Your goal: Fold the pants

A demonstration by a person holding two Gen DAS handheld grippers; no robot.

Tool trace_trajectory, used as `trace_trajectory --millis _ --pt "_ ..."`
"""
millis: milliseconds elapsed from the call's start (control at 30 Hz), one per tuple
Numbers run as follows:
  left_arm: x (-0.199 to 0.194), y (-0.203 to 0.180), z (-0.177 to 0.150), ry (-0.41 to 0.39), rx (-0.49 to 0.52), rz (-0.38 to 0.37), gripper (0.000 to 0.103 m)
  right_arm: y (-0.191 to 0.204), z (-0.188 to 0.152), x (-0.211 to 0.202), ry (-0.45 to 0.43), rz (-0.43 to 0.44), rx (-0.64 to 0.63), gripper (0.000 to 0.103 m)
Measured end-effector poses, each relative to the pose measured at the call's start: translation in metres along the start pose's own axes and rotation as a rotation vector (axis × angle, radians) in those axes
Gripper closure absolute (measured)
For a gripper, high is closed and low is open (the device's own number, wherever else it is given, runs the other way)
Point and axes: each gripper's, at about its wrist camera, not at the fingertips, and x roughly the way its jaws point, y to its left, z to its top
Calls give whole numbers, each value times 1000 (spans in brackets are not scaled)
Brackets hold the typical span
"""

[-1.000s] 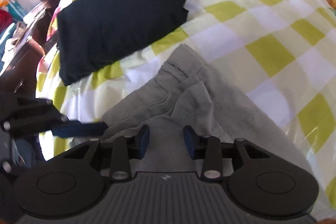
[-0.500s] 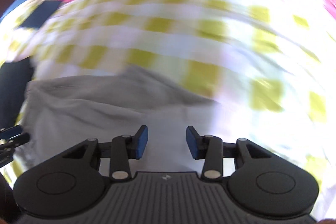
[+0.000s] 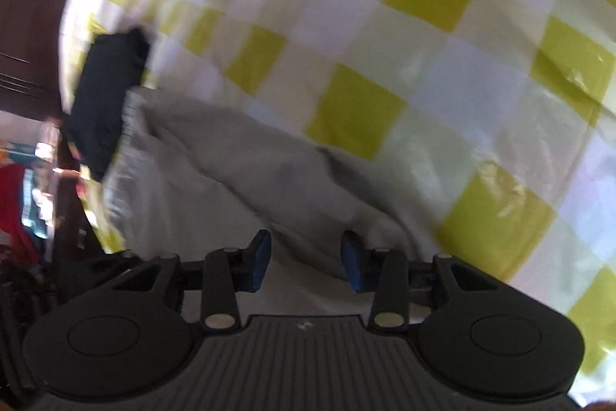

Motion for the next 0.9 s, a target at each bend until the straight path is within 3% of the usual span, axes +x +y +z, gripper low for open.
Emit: trace_trajectory --millis 67,167,200,300,433,600,667,733,767,800,867,900 --pt "8 0 -3 28 -32 -9 55 -16 3 5 125 -32 22 74" --pt "11 -2 -8 38 -41 -7 52 -21 3 -10 185 -153 -18 70" --pt "13 0 -9 38 -40 -8 51 -23 3 -17 186 -224 -33 62" --pt "15 2 -11 42 -36 -5 49 -29 5 -40 99 -359 -18 59" --pt "12 3 -11 41 -39 4 49 -12 -18 -61 -54 -223 4 59" --pt "3 12 -20 46 -70 36 48 45 -55 -33 -115 -44 -137 61" --pt "0 16 -27 56 -90 40 48 56 -53 -10 -121 -67 -163 61" --pt "-3 14 -32 62 -79 52 48 39 -32 14 -105 -198 -137 68" --pt "-4 12 -33 63 -63 59 48 34 -28 21 -109 -226 -119 86" --pt "-6 10 -35 62 -45 61 47 27 -23 19 -121 -207 -63 91" --pt "-9 8 -39 62 -25 65 47 26 -25 2 -205 -176 -7 87" --pt "-11 8 -40 60 -27 62 47 32 -29 -8 -249 -195 -15 77"
